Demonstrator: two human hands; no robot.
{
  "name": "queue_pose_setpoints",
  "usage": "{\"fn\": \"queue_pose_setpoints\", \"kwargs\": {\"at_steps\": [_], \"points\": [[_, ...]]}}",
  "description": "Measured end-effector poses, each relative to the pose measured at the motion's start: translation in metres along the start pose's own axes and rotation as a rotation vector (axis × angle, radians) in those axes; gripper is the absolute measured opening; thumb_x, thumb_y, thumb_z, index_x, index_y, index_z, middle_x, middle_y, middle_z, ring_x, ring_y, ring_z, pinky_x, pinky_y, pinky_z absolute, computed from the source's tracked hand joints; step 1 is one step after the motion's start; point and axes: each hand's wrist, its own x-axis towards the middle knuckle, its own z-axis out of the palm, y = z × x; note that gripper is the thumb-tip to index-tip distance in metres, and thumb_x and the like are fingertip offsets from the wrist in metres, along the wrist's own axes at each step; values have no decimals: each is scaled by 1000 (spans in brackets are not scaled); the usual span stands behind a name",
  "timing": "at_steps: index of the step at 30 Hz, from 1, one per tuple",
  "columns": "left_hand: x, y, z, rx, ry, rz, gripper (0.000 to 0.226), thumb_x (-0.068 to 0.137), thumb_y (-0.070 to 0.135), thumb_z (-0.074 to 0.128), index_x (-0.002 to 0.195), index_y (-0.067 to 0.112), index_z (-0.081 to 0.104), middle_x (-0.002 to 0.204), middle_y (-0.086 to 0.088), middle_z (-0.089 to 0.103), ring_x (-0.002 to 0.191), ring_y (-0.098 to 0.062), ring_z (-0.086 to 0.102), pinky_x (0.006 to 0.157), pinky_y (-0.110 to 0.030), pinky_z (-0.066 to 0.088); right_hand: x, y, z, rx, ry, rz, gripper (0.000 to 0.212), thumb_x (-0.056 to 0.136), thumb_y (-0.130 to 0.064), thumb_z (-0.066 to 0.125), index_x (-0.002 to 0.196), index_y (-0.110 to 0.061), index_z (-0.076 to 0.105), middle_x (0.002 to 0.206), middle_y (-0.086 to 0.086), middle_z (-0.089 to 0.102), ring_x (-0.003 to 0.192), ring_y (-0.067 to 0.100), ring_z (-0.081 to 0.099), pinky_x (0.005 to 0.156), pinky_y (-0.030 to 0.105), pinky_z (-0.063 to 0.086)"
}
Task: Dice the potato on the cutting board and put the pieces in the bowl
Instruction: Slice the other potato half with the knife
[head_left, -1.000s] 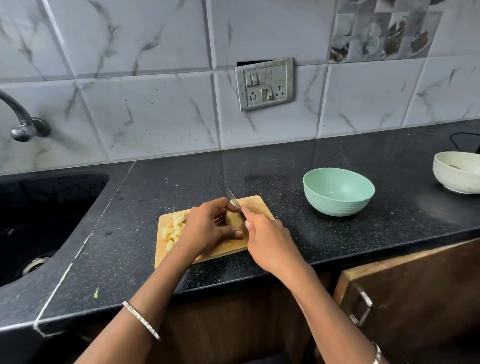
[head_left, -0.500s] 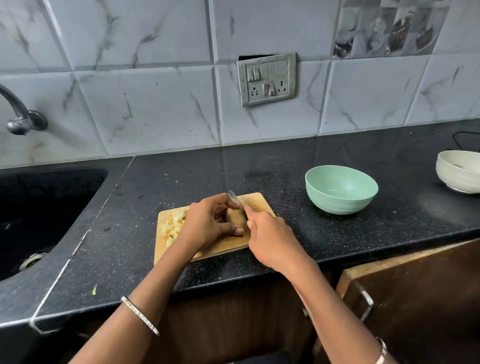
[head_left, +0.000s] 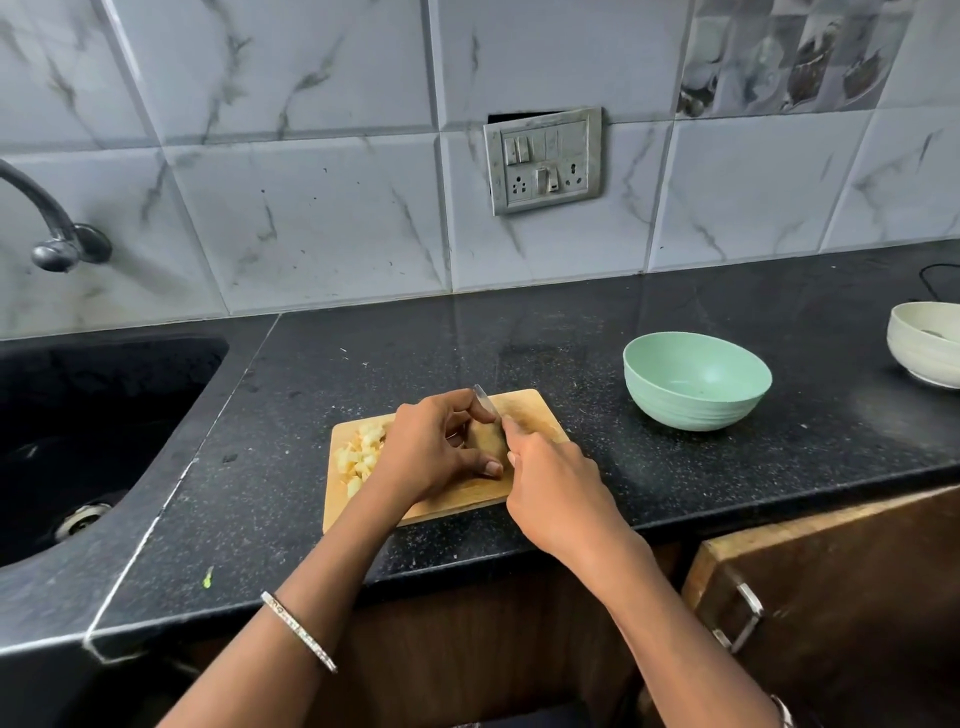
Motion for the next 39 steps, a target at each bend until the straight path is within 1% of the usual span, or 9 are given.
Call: {"fn": "queue_pose_setpoints", "kwargs": {"at_steps": [6, 10, 13, 16, 20, 24, 30, 34, 39], "points": [[-2, 1, -1, 18, -9, 12, 47, 49, 22, 94, 88, 30, 69, 86, 11, 75, 92, -4, 69, 90, -33, 57, 1, 1, 3, -1, 19, -3, 58, 105, -21, 40, 160, -32, 21, 135, 12, 57, 121, 36, 54, 91, 45, 47], [-3, 3, -1, 28, -11, 5, 47, 50, 22, 94, 87, 32, 68, 85, 11, 75, 94, -4, 69, 91, -34, 56, 5, -3, 3, -5, 16, -4, 60, 105, -21, 43, 160, -29, 21, 137, 10, 57, 123, 33, 55, 94, 45, 48], [-5, 7, -1, 34, 3, -15, 47, 50, 18, 95, 88, 30, 68, 88, 7, 75, 98, -6, 68, 91, -31, 56, 4, -4, 0, -8, 18, -13, 60, 105, -21, 43, 160, -31, 22, 137, 11, 57, 123, 35, 55, 93, 45, 48], [-7, 9, 0, 45, 22, -24, 47, 51, 16, 95, 89, 26, 69, 86, 7, 74, 92, -7, 68, 87, -30, 56, -9, -1, -4, -18, 8, -11, 60, 105, -20, 42, 160, -32, 21, 138, 13, 55, 123, 38, 53, 93, 45, 47], [-8, 12, -1, 32, 18, -51, 48, 51, 15, 96, 91, 25, 71, 96, 3, 74, 98, -6, 67, 77, -13, 52, -34, 5, -5, -27, 0, -5, 63, 104, -18, 43, 160, -34, 19, 137, 11, 56, 122, 38, 53, 91, 46, 47], [-9, 11, -2, 10, 28, -43, 48, 49, 17, 97, 88, 27, 71, 98, 4, 75, 101, -4, 67, 86, -22, 56, -32, -1, -8, -33, -10, 12, 65, 103, -17, 47, 161, -31, 19, 138, 12, 54, 123, 36, 52, 91, 45, 47], [-9, 11, -1, 20, 29, -33, 48, 51, 16, 96, 89, 26, 70, 98, 4, 74, 101, -4, 67, 90, -25, 54, -19, -7, -7, -56, -13, 22, 64, 102, -13, 46, 160, -27, 22, 138, 13, 53, 122, 36, 53, 91, 44, 48], [-8, 11, -1, 41, 4, -33, 47, 52, 15, 95, 91, 25, 69, 102, 6, 73, 104, -5, 65, 93, -27, 54, -24, -3, -6, -63, -15, 2, 65, 104, -15, 46, 161, -28, 17, 137, 13, 52, 122, 36, 53, 90, 44, 47], [-7, 10, 0, 44, 28, -38, 48, 51, 20, 96, 88, 31, 68, 107, 5, 73, 106, -6, 65, 94, -28, 54, -45, 1, -4, -83, -37, 11, 69, 104, -13, 44, 162, -31, 11, 137, 14, 52, 123, 37, 52, 91, 45, 47]]}}
